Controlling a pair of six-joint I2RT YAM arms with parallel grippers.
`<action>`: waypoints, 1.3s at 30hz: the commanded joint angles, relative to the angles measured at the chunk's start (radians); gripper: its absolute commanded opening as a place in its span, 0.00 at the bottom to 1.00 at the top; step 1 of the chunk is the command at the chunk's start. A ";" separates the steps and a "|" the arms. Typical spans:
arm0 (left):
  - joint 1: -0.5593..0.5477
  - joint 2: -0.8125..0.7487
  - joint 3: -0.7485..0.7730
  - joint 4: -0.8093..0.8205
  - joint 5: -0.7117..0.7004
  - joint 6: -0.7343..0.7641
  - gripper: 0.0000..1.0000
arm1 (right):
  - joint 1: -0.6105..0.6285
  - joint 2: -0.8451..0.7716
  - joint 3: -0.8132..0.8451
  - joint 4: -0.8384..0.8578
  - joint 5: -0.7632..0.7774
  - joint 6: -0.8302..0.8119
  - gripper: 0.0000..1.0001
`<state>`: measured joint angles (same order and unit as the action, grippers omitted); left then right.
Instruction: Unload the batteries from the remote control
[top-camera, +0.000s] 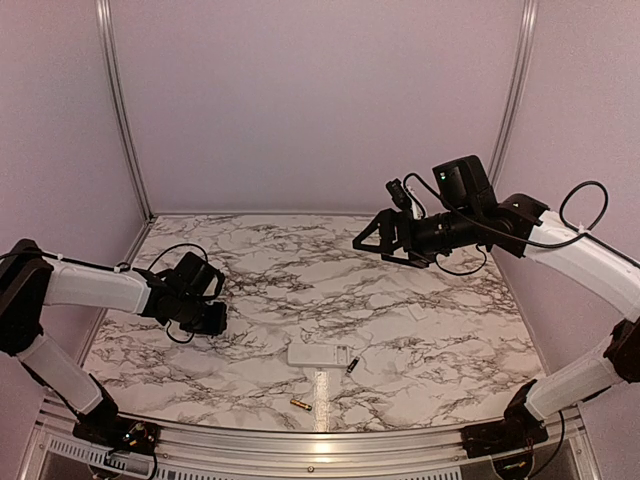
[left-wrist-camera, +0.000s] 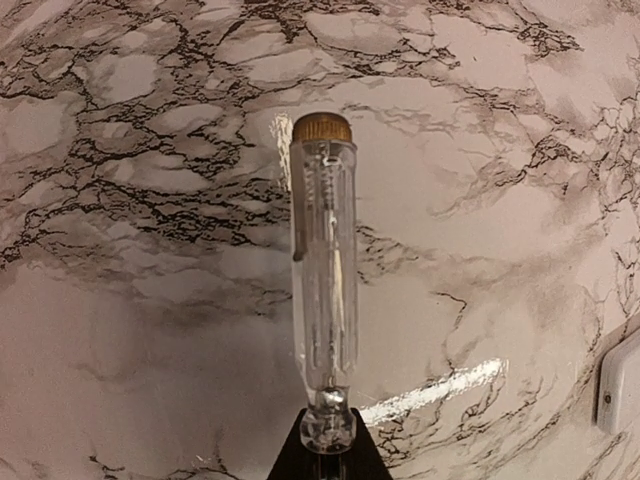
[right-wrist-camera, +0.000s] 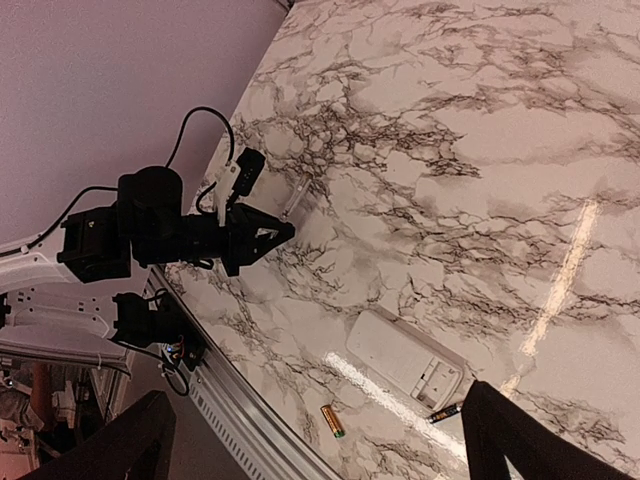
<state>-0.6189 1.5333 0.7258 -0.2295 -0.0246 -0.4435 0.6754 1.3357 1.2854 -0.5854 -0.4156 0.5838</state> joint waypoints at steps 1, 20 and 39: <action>0.007 0.023 -0.009 -0.005 0.012 -0.017 0.07 | -0.008 -0.004 0.001 -0.023 0.019 0.006 0.98; 0.007 0.037 0.014 -0.032 0.005 -0.029 0.67 | -0.008 -0.003 -0.011 -0.020 0.035 -0.007 0.98; 0.032 -0.219 0.161 -0.113 -0.217 0.162 0.99 | -0.008 -0.015 0.046 -0.047 0.156 -0.108 0.98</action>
<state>-0.6121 1.3758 0.8314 -0.3122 -0.1402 -0.3855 0.6754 1.3357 1.2797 -0.6109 -0.3283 0.5220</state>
